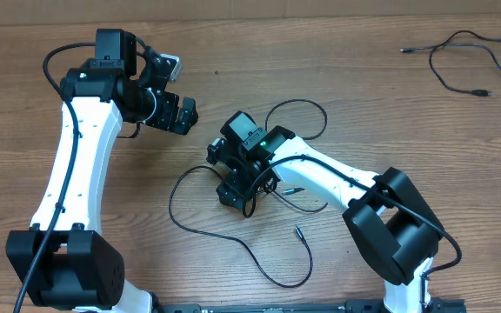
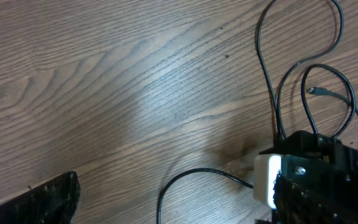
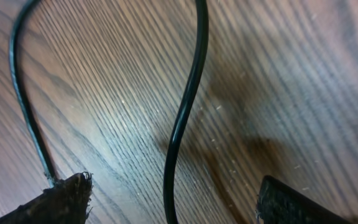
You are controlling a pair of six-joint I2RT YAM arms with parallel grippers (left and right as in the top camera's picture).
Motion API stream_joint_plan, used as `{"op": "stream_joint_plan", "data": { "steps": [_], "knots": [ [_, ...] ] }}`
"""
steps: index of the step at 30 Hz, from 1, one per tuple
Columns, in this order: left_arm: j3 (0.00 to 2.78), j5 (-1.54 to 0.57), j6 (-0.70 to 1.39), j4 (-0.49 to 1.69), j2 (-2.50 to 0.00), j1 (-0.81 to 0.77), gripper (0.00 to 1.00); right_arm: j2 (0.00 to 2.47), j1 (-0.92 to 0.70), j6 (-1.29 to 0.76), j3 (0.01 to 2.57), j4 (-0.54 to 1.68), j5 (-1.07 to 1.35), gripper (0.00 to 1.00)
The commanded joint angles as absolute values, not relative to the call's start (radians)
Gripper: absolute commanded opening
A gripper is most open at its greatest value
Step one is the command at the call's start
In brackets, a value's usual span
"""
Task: Untangle cables
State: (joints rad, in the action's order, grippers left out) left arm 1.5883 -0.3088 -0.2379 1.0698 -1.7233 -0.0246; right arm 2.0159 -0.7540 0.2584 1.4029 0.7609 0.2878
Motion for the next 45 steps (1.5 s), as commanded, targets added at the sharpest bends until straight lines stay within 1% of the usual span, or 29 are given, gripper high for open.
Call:
{"op": "stream_joint_plan", "data": {
  "steps": [1,4,5,8,10,12,14,15,17,21,25,32,36,40,45],
  "knots": [
    [1.592,-0.304,-0.231,1.069,-1.700,-0.027,1.00,2.041,-0.753,0.267,1.376,0.748,0.289,0.85],
    [1.592,-0.304,-0.231,1.069,-1.700,-0.027,1.00,2.041,-0.753,0.267,1.343,0.715,0.289,0.83],
    [1.592,-0.304,-0.231,1.069,-1.700,-0.027,1.00,2.041,-0.753,0.267,1.337,0.710,0.289,0.80],
    [1.592,-0.304,-0.231,1.069,-1.700,-0.027,1.00,2.041,-0.753,0.263,1.332,0.702,0.289,0.68],
    [1.592,-0.304,-0.231,1.069,-1.700,-0.027,1.00,2.041,-0.753,0.263,1.332,0.698,0.289,0.63],
    [1.592,-0.304,-0.231,1.069,-1.700,-0.027,1.00,2.041,-0.752,0.263,1.332,0.696,0.289,0.54],
    [1.592,-0.304,-0.231,1.069,-1.700,-0.027,1.00,2.041,-0.752,0.263,1.332,0.696,0.288,0.41],
    [1.592,-0.304,-0.231,1.069,-1.700,-0.027,1.00,2.041,-0.752,0.263,1.333,0.696,0.288,0.30],
    [1.592,-0.304,-0.231,1.069,-1.700,-0.027,1.00,2.041,-0.751,0.249,1.339,0.705,0.289,0.04],
    [1.592,-0.304,-0.231,1.069,-1.700,-0.027,1.00,2.040,-0.751,0.233,1.367,0.750,0.289,0.04],
    [1.592,-0.304,-0.231,1.069,-1.700,-0.027,1.00,2.020,-0.746,0.233,1.419,0.849,0.288,0.04],
    [1.592,-0.304,-0.231,1.069,-1.700,-0.027,1.00,1.912,-0.708,0.233,1.475,0.934,0.288,0.04],
    [1.592,-0.304,-0.231,1.069,-1.700,-0.027,1.00,1.811,-0.665,0.230,1.497,0.962,0.270,0.04],
    [1.592,-0.304,-0.231,1.069,-1.700,-0.027,1.00,1.711,-0.614,0.185,1.518,0.975,0.242,0.04],
    [1.592,-0.304,-0.231,1.069,-1.700,-0.027,1.00,1.576,-0.510,0.130,1.551,0.973,0.236,0.04]
  ]
}}
